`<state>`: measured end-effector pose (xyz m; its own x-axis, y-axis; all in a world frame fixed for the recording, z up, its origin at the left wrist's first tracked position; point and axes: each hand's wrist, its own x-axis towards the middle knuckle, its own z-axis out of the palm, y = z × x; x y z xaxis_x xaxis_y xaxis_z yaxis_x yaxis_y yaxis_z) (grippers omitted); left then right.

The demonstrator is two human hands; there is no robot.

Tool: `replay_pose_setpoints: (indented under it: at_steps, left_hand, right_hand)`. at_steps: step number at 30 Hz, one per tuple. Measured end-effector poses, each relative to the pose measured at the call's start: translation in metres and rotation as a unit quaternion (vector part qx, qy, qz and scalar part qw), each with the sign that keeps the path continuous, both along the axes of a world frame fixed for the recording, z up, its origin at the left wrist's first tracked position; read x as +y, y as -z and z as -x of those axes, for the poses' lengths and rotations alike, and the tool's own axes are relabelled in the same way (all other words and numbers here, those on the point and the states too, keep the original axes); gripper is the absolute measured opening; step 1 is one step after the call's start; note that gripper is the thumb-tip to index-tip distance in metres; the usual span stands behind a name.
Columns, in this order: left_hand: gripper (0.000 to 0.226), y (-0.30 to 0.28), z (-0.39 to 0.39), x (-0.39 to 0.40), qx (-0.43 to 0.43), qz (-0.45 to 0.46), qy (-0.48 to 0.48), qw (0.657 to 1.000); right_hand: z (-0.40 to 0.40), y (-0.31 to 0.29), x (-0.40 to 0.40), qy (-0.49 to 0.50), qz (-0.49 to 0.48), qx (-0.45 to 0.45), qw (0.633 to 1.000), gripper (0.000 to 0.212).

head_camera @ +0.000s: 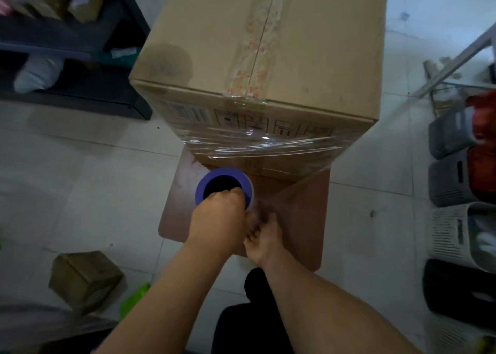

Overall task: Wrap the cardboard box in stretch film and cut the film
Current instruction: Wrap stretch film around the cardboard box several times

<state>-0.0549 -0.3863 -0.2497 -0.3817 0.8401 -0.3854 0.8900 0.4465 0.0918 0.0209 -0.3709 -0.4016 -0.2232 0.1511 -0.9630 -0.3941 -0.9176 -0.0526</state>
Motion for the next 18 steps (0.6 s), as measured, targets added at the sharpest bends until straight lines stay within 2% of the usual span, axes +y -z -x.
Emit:
replay_pose_setpoints:
  at_steps: [6, 11, 18]
  left_hand:
    - [0.026, -0.001, 0.015, 0.002, -0.014, 0.011, 0.068, 0.998]
    - [0.018, 0.003, 0.032, -0.002, -0.013, 0.008, 0.142, 0.990]
    - [0.023, 0.005, 0.061, -0.007, -0.007, -0.003, 0.292, 0.956]
  right_hand:
    - [0.010, -0.002, -0.003, 0.049, -0.003, -0.008, 0.999, 0.056]
    - [0.025, -0.003, -0.012, 0.105, -0.011, -0.023, 0.994, 0.052]
    - [0.063, 0.012, -0.032, 0.211, -0.034, -0.072, 0.974, 0.052]
